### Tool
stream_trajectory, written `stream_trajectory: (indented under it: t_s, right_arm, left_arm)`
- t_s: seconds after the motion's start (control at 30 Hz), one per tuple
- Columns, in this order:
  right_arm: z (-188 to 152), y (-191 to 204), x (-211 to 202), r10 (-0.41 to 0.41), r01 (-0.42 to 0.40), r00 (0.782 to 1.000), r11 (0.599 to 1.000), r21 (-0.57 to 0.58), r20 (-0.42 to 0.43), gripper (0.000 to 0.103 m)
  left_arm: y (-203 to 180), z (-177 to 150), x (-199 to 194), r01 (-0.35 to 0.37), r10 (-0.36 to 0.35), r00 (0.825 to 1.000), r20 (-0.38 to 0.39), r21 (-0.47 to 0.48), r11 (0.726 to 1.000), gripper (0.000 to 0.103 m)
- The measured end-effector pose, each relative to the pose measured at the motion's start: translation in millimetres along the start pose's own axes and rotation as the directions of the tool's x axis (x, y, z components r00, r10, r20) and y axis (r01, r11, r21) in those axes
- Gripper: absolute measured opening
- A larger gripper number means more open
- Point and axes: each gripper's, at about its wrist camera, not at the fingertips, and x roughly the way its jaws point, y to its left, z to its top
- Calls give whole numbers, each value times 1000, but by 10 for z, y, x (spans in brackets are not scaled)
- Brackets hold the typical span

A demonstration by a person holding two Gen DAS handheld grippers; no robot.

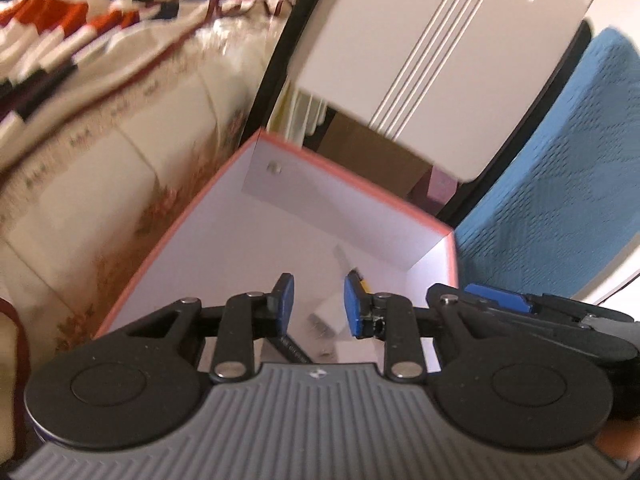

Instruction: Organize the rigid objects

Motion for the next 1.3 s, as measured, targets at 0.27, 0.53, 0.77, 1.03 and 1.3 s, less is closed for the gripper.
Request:
stream_trajectory:
  t_s: [0.27,0.53,0.77,1.03,1.3]
  right_arm:
    - [129,-24,-699,30,-29,991,1000,-6,134,44]
    - [-4,-63,-1239,45,-47,978,999,4,203,44]
    - [-249,-108,-1582,49,-53,972,999,9,228,44]
    - [-628,-167,-1845,33,-39,973,999,19,228,44]
    - [-1041,-212,-2013,11,-22,976,999,48,217,44]
  left_arm:
    - [-285,83,-682,-7,1,994,106,57,998,32]
    - [-562,-74,-1137,-13,-5,988,155,111,994,32]
    - [-756,-360,-1388,-10,-14,985,170,141,990,32]
    - [-933,-720,-1594,-9,-20,985,171,166,986,32]
    - [-973,-1034,-1716,-17,-13,986,167,178,984,32]
